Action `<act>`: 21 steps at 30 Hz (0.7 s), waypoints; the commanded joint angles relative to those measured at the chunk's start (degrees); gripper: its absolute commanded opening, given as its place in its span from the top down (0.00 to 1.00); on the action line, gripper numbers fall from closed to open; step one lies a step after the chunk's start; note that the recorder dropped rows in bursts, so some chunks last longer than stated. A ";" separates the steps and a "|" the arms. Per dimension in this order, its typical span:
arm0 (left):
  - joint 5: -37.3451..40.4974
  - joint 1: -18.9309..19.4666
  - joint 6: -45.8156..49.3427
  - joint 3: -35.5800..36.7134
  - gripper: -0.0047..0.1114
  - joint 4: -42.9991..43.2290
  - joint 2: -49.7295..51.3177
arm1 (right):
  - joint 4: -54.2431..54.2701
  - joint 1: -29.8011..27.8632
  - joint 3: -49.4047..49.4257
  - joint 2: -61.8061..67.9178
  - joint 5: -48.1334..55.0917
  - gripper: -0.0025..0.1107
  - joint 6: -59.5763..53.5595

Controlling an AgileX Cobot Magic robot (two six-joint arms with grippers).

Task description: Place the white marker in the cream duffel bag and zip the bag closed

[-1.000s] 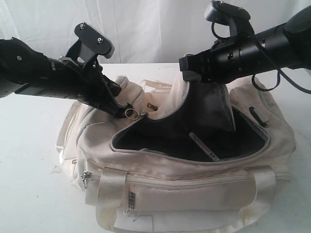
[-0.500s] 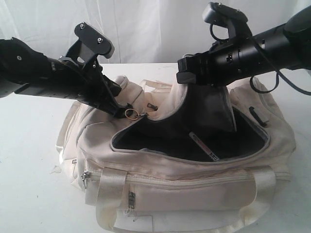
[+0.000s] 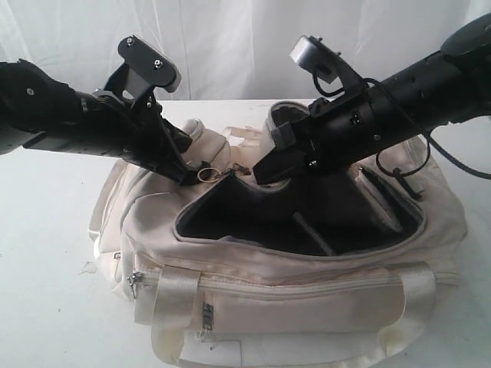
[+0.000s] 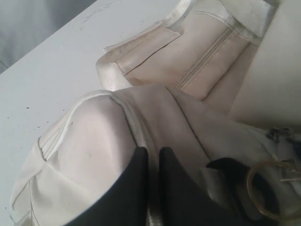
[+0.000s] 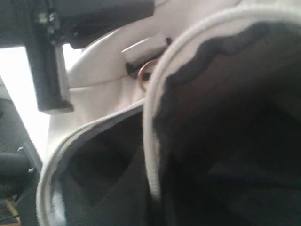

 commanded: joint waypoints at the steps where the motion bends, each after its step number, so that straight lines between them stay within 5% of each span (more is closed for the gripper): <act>1: 0.62 0.19 -0.62 0.41 0.96 -1.07 0.03 | 2.44 1.84 -0.19 -1.77 6.72 0.95 -0.48; 14: 1.52 0.19 -0.62 0.41 0.96 -1.07 0.03 | 9.74 14.05 6.74 -4.79 -3.37 0.94 3.34; 21: 1.52 0.19 -0.62 0.41 0.96 -1.07 0.03 | 10.26 14.50 12.20 -5.06 -2.20 0.57 4.01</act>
